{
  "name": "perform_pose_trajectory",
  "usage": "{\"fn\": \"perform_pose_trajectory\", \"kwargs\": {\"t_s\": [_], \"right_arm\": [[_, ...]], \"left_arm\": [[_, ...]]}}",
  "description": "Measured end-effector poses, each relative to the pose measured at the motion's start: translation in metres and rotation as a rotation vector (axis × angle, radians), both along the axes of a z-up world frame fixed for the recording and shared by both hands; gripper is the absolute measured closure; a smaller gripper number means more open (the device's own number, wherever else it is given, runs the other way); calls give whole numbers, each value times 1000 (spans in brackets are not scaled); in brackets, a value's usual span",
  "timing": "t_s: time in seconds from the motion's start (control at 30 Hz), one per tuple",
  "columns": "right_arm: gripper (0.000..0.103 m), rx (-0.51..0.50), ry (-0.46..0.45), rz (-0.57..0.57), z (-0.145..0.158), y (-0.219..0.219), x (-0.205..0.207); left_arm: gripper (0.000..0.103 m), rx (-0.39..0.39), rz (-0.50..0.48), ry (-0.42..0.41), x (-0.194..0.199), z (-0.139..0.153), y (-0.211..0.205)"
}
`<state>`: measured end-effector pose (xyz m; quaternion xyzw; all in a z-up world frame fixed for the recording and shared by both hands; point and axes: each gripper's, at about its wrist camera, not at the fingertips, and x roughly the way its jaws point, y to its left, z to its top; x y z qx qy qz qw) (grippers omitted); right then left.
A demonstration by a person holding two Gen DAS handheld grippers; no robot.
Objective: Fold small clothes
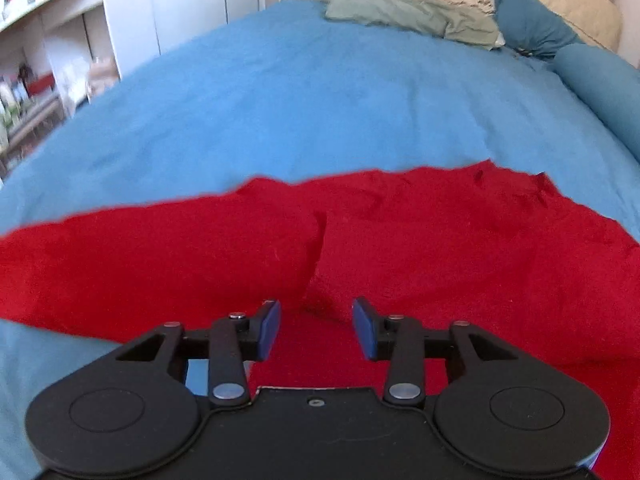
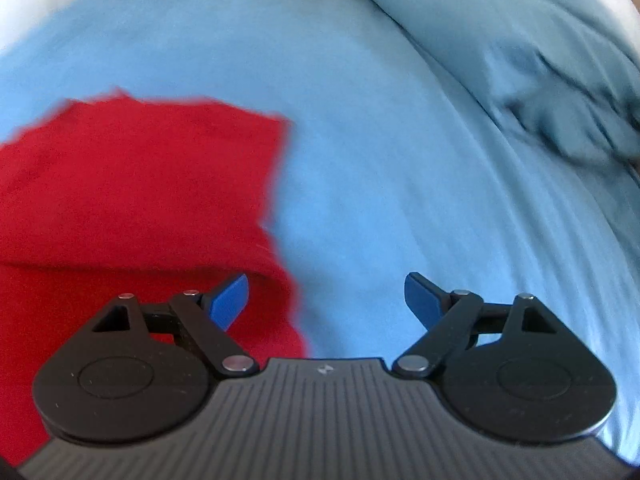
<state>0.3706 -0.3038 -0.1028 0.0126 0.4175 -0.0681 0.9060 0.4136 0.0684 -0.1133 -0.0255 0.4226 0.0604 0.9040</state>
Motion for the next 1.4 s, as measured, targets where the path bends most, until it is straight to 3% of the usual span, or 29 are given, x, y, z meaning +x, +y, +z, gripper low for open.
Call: {"fn": "perform_pose_trajectory", "kwargs": {"t_s": [0.13, 0.3, 0.33, 0.47, 0.57, 0.77, 0.87, 0.97, 1.2, 1.4], "right_arm": [[0, 154, -49, 120, 0, 28, 25], [2, 179, 44, 9, -54, 21, 47], [2, 208, 7, 10, -53, 17, 39], [2, 194, 8, 38, -35, 16, 31], [0, 212, -88, 101, -16, 22, 42], [0, 235, -107, 172, -30, 27, 114], [1, 142, -23, 95, -52, 13, 146], [2, 210, -53, 56, -57, -16, 151], [1, 155, -28, 67, -40, -10, 148], [0, 116, -115, 115, 29, 23, 111]], "left_arm": [[41, 4, -61, -37, 0, 14, -15], [41, 3, -148, -69, 24, 13, -39], [41, 2, -164, -73, 30, 12, -42], [41, -3, -210, -79, 50, 4, -52], [41, 0, -208, -44, 60, -9, -54], [41, -37, -148, 40, 56, -39, -48], [41, -33, -154, 40, 54, -41, -48], [40, -48, -153, 40, 55, -43, -45], [40, -51, -160, 55, 60, -36, -43], [40, -79, -97, -24, 33, 19, -23]]}}
